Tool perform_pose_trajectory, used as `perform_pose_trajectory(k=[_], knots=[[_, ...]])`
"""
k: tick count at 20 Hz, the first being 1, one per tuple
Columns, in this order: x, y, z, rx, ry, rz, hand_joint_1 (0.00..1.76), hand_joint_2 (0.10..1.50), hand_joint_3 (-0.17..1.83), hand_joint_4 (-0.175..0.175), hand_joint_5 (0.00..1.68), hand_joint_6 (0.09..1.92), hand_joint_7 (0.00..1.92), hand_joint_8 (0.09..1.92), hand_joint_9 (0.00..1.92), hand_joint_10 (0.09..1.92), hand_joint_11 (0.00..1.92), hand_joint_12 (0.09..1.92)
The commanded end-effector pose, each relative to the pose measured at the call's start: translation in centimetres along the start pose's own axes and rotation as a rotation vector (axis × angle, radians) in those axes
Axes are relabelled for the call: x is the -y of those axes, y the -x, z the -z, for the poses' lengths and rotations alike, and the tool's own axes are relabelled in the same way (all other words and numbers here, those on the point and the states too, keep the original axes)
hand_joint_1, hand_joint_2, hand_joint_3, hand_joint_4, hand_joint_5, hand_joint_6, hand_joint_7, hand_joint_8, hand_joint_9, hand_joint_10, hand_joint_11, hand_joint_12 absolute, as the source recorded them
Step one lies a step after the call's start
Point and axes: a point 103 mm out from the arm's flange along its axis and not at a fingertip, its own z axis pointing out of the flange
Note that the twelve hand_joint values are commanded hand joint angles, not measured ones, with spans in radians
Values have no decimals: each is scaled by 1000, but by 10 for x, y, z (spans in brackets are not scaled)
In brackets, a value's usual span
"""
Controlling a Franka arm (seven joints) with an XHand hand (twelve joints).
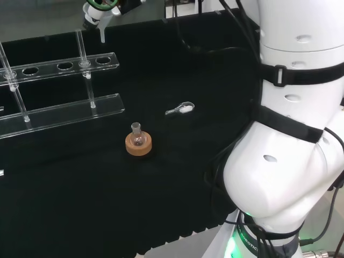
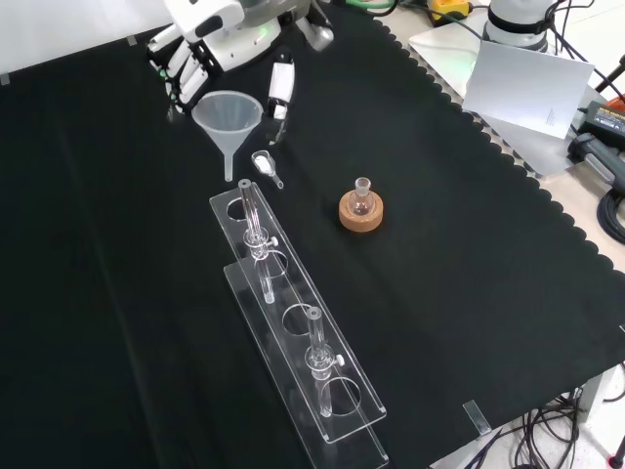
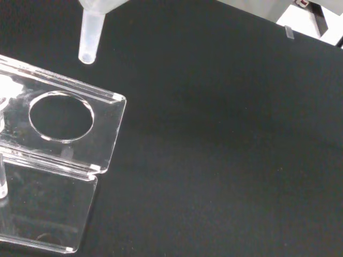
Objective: Place the funnel on the round-bottom flask.
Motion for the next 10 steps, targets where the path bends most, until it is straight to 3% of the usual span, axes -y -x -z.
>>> perform_pose_trajectory(k=[1,5,6,8,10], knots=[[15,32,-7,-26,-1,-36,620,801,45,-12,737,156,1003,521,630,524,0,1534],[25,56,-16,-10,-8,-53,620,801,45,-12,738,160,1006,520,630,521,0,1534],[23,42,-11,20,-22,-61,620,801,45,-12,738,161,1007,520,630,521,0,1534],[24,36,-9,27,-25,-62,620,801,45,-12,738,163,1008,519,629,519,0,1533],[28,32,-11,-11,-4,-39,620,801,45,-12,740,167,1009,518,629,518,0,1533]])
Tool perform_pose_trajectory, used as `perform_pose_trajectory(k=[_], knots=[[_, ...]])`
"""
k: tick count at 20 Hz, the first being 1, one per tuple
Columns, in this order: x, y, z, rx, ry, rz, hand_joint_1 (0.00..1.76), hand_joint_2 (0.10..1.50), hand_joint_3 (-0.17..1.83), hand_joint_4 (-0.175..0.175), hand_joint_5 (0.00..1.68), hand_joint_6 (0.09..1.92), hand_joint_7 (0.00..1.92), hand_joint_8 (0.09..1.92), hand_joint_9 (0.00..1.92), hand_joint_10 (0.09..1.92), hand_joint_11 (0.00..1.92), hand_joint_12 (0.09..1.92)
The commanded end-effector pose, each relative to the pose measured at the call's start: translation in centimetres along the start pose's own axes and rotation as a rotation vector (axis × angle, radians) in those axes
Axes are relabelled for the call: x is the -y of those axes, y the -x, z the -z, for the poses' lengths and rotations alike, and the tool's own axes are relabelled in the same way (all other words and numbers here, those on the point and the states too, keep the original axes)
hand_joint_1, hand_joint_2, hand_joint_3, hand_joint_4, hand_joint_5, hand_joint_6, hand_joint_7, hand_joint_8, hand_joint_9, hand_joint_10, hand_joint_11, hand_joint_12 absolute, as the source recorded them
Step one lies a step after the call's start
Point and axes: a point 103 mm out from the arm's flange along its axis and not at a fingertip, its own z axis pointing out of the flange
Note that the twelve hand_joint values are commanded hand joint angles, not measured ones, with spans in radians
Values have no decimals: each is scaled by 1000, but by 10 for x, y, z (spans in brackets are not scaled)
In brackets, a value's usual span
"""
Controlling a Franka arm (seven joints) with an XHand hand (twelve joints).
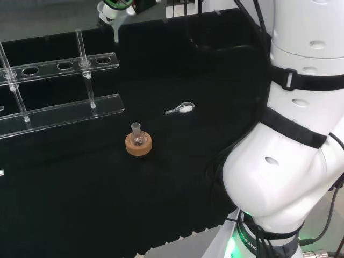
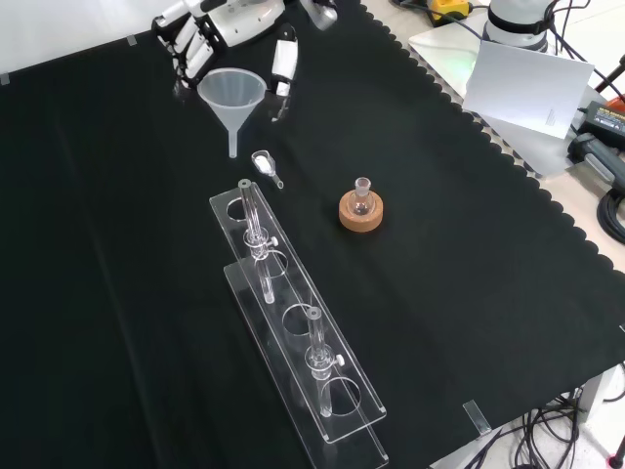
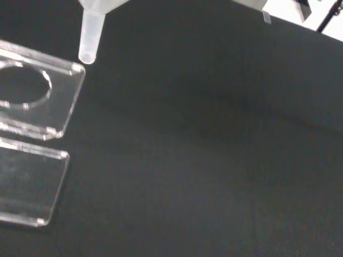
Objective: Place the funnel on the round-bottom flask.
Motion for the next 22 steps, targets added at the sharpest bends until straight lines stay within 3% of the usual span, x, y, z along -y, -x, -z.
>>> perform_pose_trajectory(k=[1,9,22], knots=[[9,-1,2,-20,26,-1,620,801,45,-12,740,168,1010,518,629,517,0,1533],[28,-8,-17,-40,15,31,620,801,46,-11,740,177,1013,516,630,514,0,1532],[58,-16,-49,-38,-24,37,620,801,47,-11,737,192,1024,513,634,509,0,1531]])
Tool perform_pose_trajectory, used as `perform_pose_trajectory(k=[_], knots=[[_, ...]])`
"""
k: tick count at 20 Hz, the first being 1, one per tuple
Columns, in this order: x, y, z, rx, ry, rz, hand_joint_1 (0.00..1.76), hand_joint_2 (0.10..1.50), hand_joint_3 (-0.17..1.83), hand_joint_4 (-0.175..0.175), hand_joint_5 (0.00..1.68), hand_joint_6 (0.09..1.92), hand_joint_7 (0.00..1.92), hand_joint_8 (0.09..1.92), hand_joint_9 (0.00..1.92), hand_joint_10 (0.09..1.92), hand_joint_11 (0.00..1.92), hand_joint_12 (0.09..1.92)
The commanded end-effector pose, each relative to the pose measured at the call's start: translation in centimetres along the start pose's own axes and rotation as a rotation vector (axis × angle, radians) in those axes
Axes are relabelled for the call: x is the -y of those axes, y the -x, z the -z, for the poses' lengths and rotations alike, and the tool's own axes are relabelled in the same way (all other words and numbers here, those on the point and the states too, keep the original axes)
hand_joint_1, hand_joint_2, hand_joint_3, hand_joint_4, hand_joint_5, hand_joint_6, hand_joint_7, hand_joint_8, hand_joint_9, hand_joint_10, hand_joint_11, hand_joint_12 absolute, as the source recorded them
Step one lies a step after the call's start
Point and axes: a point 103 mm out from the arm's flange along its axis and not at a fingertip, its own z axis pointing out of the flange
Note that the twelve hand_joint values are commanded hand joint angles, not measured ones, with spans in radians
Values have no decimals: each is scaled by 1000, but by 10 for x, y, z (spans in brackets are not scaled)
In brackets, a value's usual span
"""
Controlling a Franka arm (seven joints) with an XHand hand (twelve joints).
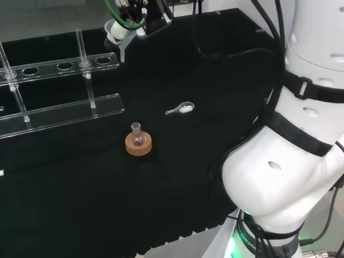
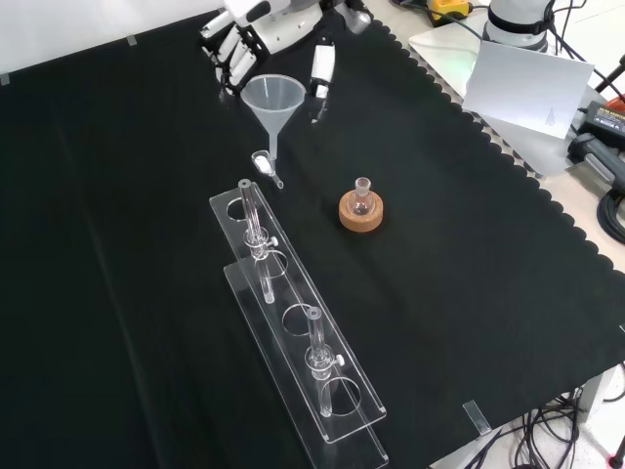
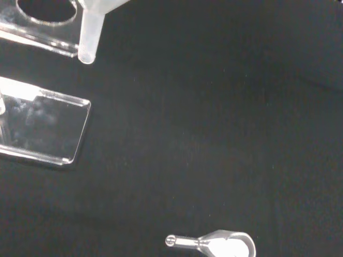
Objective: Place the funnel on the round-bottom flask.
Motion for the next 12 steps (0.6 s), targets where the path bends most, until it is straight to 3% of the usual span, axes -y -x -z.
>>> perform_pose_trajectory(k=[1,5,7,12], knots=[[14,-10,-14,-15,-5,6,620,802,47,-11,737,193,1024,513,634,509,0,1531],[22,-12,-26,-15,-20,9,621,802,48,-11,736,198,1026,512,635,508,0,1531],[24,-22,-30,-4,-32,-12,621,802,48,-11,736,200,1027,511,635,507,0,1532],[36,-16,-45,-13,-40,-15,621,802,48,-11,734,206,1029,510,636,506,0,1532]])
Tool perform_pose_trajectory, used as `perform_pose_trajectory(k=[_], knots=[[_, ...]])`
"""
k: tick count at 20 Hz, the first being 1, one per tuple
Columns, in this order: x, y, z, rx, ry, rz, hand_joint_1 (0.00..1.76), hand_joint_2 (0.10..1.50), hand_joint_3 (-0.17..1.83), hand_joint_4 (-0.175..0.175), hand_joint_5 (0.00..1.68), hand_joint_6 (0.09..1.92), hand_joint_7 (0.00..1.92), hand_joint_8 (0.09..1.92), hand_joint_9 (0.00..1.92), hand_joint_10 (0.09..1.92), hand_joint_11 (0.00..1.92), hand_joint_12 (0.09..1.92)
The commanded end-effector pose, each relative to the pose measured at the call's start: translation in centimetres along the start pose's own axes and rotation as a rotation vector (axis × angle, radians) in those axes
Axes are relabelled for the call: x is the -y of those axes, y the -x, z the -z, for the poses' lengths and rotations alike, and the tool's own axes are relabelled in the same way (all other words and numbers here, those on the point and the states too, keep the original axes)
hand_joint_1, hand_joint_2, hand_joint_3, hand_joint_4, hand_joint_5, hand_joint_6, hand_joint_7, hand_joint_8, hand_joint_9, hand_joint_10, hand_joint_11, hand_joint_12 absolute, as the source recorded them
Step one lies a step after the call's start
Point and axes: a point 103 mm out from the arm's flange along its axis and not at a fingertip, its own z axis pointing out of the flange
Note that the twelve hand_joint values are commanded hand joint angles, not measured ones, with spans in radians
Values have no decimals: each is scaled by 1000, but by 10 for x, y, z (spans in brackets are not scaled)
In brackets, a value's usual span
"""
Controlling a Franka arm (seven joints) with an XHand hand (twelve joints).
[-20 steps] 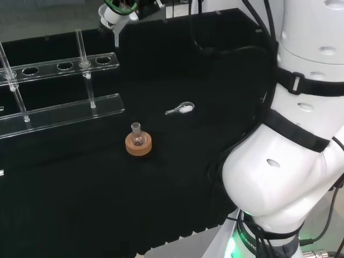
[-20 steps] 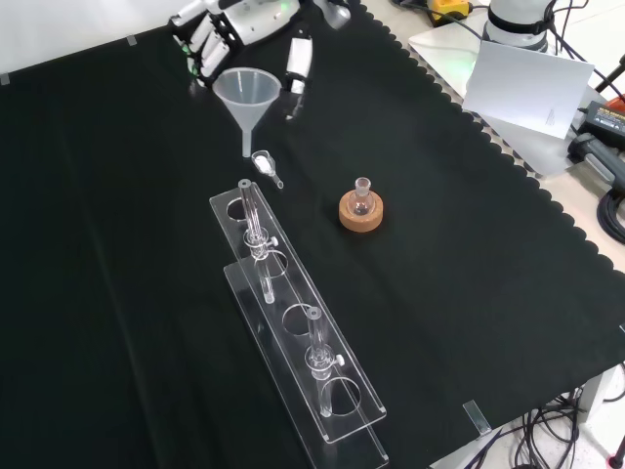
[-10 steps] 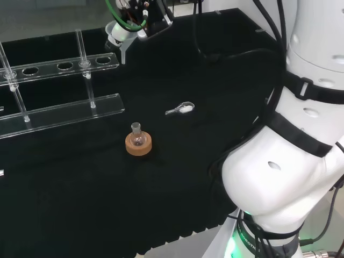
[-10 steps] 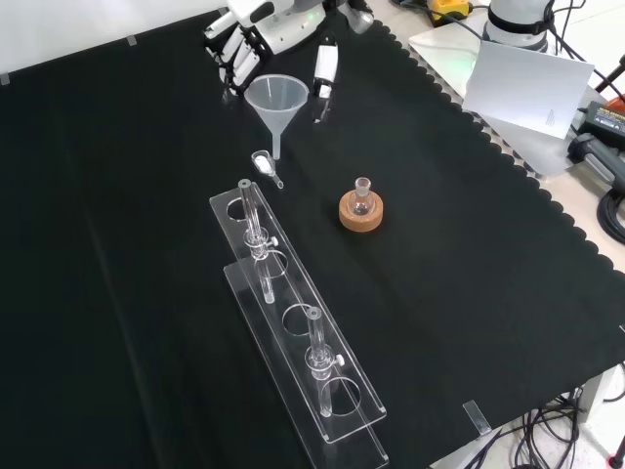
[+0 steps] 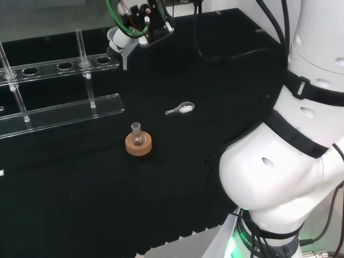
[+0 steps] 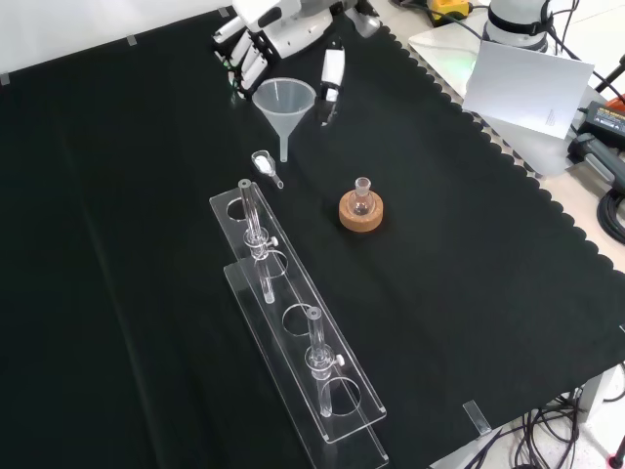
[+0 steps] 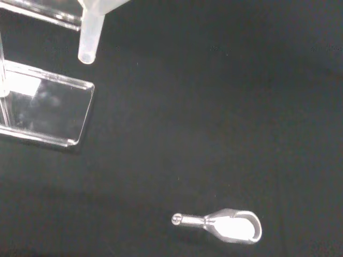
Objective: Place the funnel on the round-bottom flask.
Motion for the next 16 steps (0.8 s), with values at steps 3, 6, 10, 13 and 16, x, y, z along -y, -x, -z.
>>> perform_pose_trajectory(k=[3,6,10,13,16], knots=[[28,-7,-37,-6,-34,-4,621,802,49,-11,732,210,1030,509,636,505,0,1532],[34,-6,-50,-4,-58,0,621,803,49,-11,731,214,1031,508,637,504,0,1532],[42,-6,-68,-5,-98,-2,622,806,51,-11,730,219,1033,507,638,503,0,1532],[48,-3,-77,-15,-114,-11,622,807,52,-11,728,222,1034,506,638,503,0,1532],[56,6,-82,-17,-115,17,622,807,52,-11,727,227,1035,506,639,502,0,1532]])
